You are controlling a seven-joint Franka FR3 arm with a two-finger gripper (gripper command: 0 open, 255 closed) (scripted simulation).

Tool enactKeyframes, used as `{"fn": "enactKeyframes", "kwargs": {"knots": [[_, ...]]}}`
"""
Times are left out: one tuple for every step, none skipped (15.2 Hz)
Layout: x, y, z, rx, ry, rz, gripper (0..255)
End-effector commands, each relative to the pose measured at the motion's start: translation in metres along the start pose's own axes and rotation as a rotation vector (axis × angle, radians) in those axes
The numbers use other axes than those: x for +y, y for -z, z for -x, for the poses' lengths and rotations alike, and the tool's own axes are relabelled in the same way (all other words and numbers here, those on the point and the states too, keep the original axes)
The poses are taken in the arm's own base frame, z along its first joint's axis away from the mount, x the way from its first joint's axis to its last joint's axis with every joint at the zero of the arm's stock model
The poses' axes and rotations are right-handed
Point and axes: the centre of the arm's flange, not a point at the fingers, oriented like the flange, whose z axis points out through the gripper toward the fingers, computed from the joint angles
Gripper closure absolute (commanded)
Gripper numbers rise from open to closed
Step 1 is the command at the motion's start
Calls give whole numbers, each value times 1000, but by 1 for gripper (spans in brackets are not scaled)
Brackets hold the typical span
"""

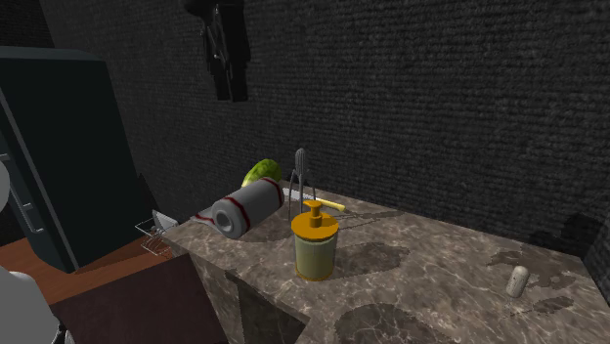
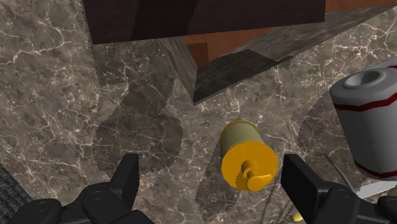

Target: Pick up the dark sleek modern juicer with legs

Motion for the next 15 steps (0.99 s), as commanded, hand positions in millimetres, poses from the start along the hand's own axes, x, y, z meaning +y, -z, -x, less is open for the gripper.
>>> {"fn": "enactKeyframes", "kwargs": {"knots": [[0,0,0,0,0,0,0],[-9,-6,-6,4,-3,-2,0],[-18,-12,-13,9,-6,-3,0],[-28,-18,-19,13,-10,-5,0],[-37,-24,-25,18,-13,-7,0],[-46,-29,-32,22,-16,-8,0],[-55,-35,-38,26,-19,-10,0],[-64,-41,-45,31,-23,-12,0],[-74,-47,-52,35,-26,-13,0],[-83,-52,-58,39,-29,-15,0],[-92,-58,-65,44,-32,-17,0],[-101,-63,-72,48,-36,-18,0],[-110,-69,-79,53,-39,-20,0],[-119,-74,-86,57,-42,-22,0],[-128,-80,-93,61,-45,-23,0]]}}
